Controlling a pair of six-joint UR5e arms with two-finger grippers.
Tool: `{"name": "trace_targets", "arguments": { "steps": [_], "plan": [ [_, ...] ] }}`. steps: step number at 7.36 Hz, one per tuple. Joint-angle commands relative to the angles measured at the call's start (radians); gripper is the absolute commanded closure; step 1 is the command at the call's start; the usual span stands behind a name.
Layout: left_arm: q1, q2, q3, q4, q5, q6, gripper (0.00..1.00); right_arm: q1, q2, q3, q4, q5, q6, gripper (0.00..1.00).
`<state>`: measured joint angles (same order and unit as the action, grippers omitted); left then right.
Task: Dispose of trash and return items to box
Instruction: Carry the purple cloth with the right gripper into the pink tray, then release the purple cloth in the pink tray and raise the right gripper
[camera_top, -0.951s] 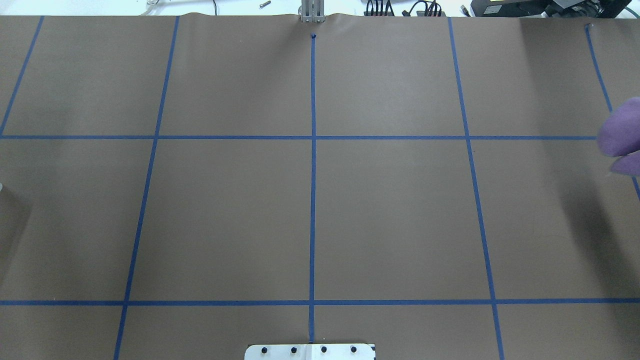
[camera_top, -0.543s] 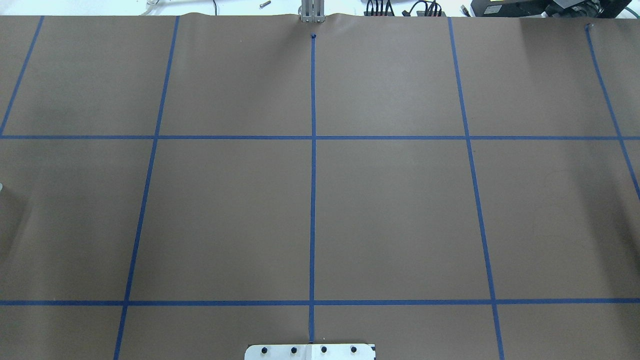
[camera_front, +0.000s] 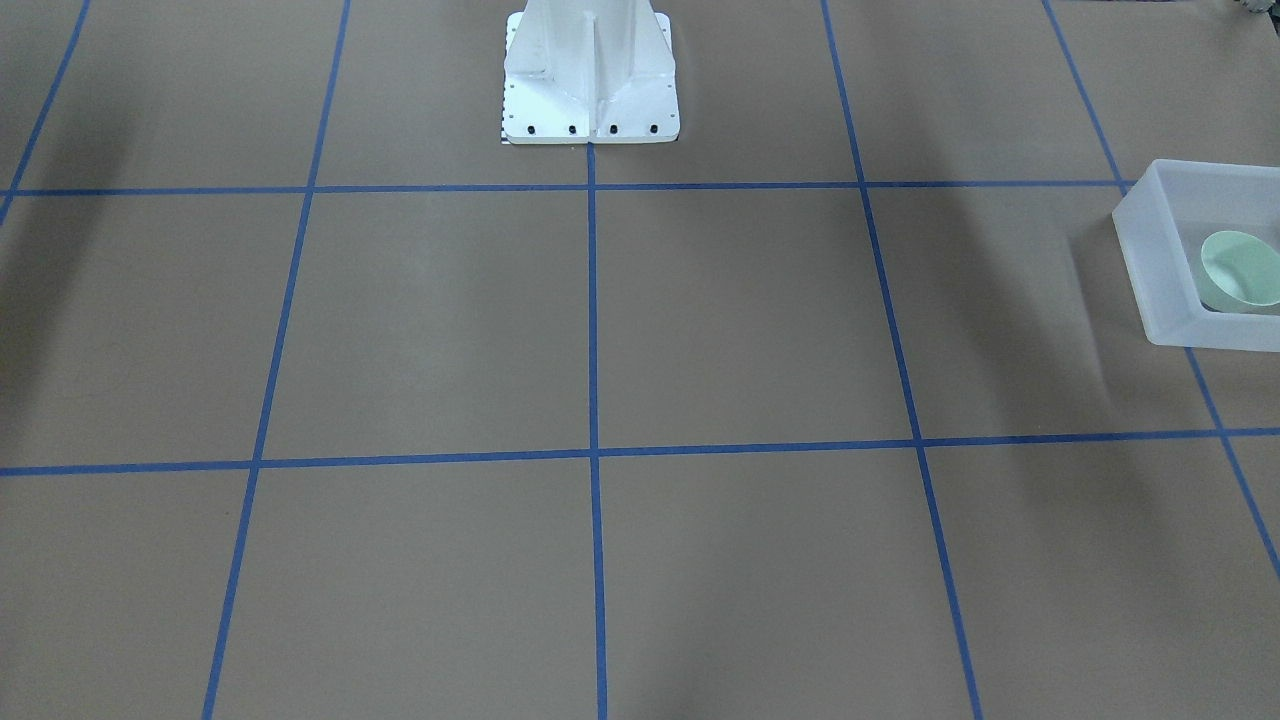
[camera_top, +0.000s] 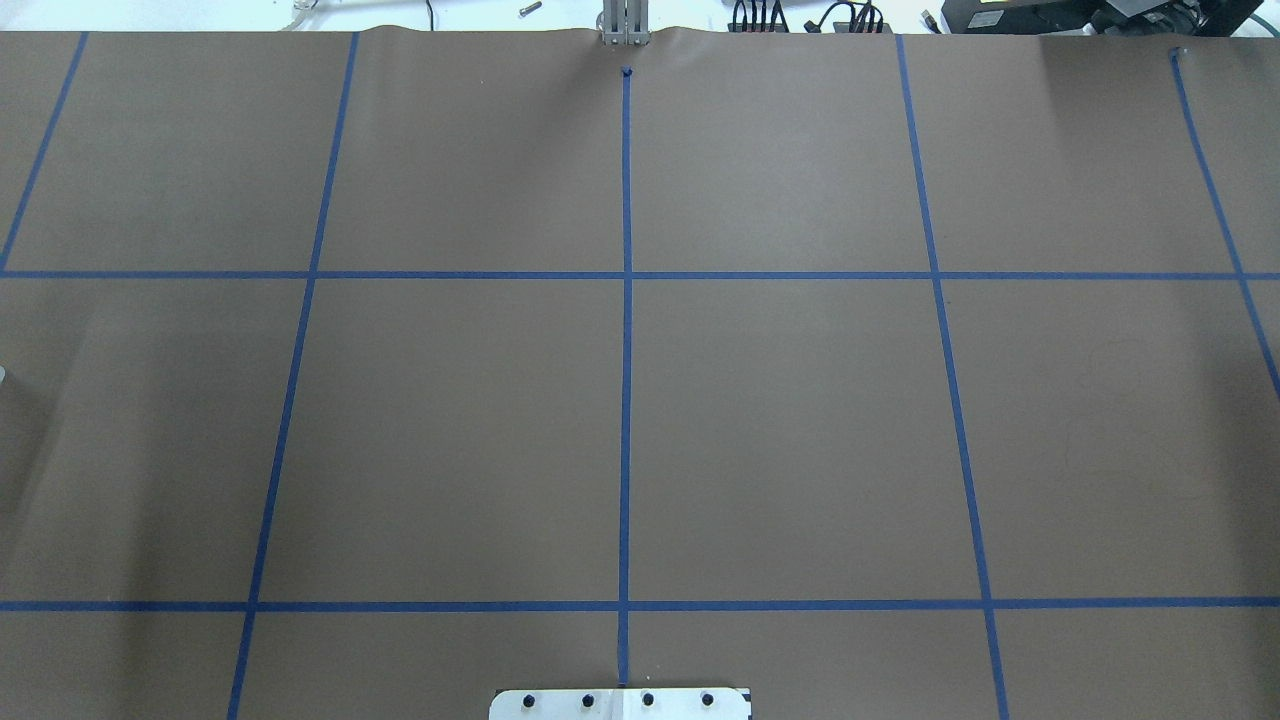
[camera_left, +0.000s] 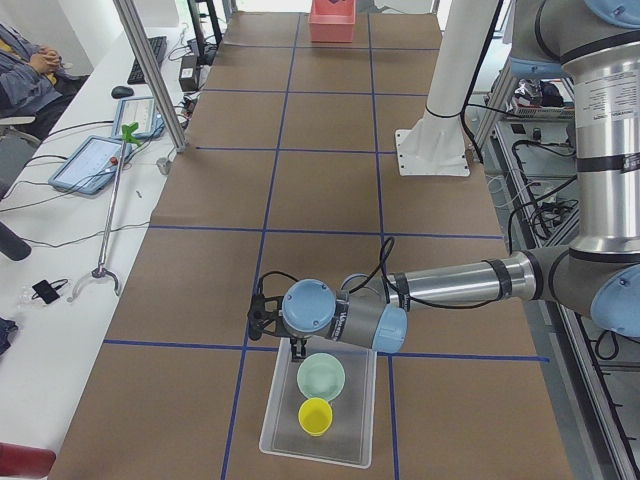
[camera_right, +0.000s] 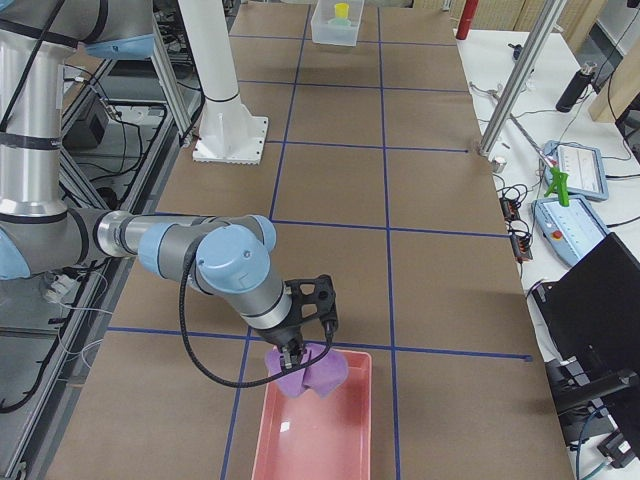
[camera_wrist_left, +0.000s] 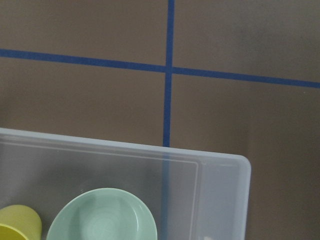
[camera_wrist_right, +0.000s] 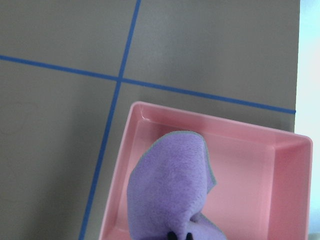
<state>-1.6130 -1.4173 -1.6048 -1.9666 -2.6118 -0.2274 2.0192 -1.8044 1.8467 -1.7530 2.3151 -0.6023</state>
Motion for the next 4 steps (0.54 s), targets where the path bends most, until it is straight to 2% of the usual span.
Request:
{"name": "trace_targets", "arguments": {
  "steps": [1,4],
  "plan": [
    [0.002,-0.032,-0.009,0.000,0.016,-0.029,0.02,0.015,-0.004,-0.185,0.112,-0.017,-0.085,1.00],
    [-0.001,-0.043,-0.012,-0.001,0.036,-0.029,0.02,0.004,0.095,-0.407,0.242,-0.014,-0.060,1.00]
  ]
}}
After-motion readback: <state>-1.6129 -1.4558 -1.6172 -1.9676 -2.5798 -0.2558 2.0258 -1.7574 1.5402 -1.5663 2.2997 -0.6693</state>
